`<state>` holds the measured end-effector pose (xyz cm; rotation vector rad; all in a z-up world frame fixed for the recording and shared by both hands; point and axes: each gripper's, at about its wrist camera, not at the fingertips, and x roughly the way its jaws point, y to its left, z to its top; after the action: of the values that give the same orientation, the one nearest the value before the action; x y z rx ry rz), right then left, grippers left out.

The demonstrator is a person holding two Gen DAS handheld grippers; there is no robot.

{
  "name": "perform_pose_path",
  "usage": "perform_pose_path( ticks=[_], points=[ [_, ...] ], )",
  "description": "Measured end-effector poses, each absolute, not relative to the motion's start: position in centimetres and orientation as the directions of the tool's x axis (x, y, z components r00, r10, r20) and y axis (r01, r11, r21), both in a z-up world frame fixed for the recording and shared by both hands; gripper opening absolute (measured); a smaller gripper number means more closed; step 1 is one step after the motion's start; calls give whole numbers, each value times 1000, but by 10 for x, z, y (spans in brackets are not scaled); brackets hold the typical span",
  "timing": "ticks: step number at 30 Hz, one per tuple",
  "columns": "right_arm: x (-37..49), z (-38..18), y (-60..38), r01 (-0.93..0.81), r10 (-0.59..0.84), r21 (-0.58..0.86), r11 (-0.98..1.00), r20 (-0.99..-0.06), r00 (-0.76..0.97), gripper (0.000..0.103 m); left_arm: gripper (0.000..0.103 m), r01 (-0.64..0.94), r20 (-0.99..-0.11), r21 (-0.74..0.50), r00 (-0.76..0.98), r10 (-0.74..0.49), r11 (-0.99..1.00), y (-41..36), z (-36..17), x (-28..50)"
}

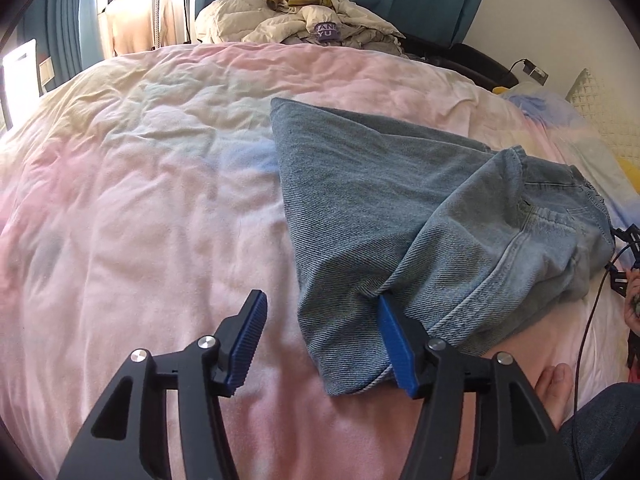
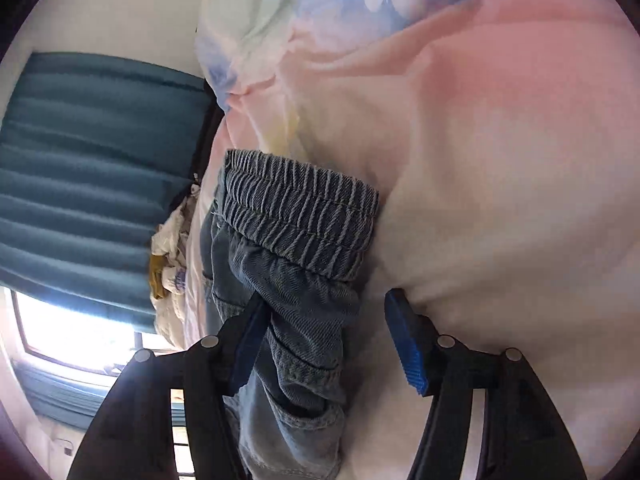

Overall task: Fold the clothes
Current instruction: 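Lift the ribbed elastic cuff with the right tool and fold it over the leg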

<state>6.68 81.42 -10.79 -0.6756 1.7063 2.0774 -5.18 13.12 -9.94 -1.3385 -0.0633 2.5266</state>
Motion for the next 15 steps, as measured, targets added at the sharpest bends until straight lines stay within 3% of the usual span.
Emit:
perform_pose_path(
  ticks=[6, 9, 11, 15],
  points=[
    [46, -107, 822, -502, -16, 838, -215, -517, -856, 71, 59, -266, -760, -139, -589, 275, -954, 137, -82, -45],
    [35, -107, 823, -552, 4, 803, -226, -566, -824, 71, 59, -273, -716, -210, -611, 338, -939, 132, -71, -42],
    [29, -102, 822, -609, 38, 757, -236, -619, -784, 51, 59, -281, -690, -242, -623, 368, -929, 129, -62, -40],
    [18, -69, 807, -648, 105, 684, -335, -657, -747, 32, 59, -294, -649, -247, -658, 383, -923, 127, -48, -34]
  ],
)
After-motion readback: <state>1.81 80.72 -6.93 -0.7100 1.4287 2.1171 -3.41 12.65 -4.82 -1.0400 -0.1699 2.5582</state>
